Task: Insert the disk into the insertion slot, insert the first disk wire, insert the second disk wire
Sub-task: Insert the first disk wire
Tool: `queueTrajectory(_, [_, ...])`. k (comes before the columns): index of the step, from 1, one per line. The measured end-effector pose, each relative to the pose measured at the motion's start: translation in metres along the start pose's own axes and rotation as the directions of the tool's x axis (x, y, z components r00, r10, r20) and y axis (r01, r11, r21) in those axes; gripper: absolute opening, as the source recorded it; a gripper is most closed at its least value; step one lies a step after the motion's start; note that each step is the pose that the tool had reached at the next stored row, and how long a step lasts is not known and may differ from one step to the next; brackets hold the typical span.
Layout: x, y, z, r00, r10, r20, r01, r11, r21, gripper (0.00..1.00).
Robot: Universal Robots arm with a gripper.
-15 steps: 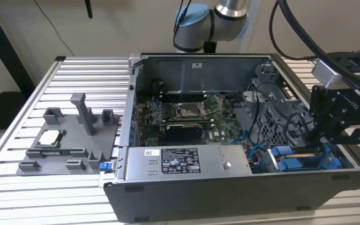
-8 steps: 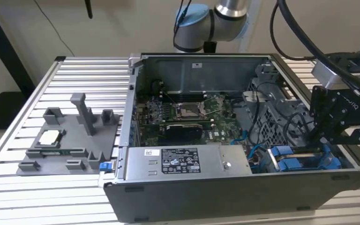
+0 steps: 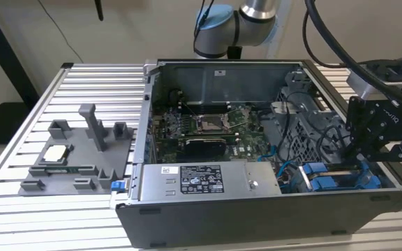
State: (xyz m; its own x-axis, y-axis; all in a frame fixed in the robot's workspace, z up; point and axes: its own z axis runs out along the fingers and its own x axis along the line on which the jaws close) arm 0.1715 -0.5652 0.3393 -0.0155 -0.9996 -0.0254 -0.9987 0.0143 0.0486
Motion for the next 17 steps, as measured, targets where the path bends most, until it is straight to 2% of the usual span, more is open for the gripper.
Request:
queueTrajectory(11, [0.0002,-0.0003,0.0068,0.9997,0.022,0.0014,-0.022,0.9998,0.0005,0.2])
queueTrajectory(12, [0.0002,-0.0003,0.0069,0.9997,0.024,0.0014,-0.024,0.9997,0.0006,0.2])
queueTrajectory(13, [0.0002,-0.0003,0.0068,0.9997,0.025,0.0014,-0.025,0.9997,0.0006,0.27])
queueTrajectory(17, [0.0002,-0.0002,0.004,0.9995,0.031,0.0039,-0.031,0.9995,0.0007,0.27])
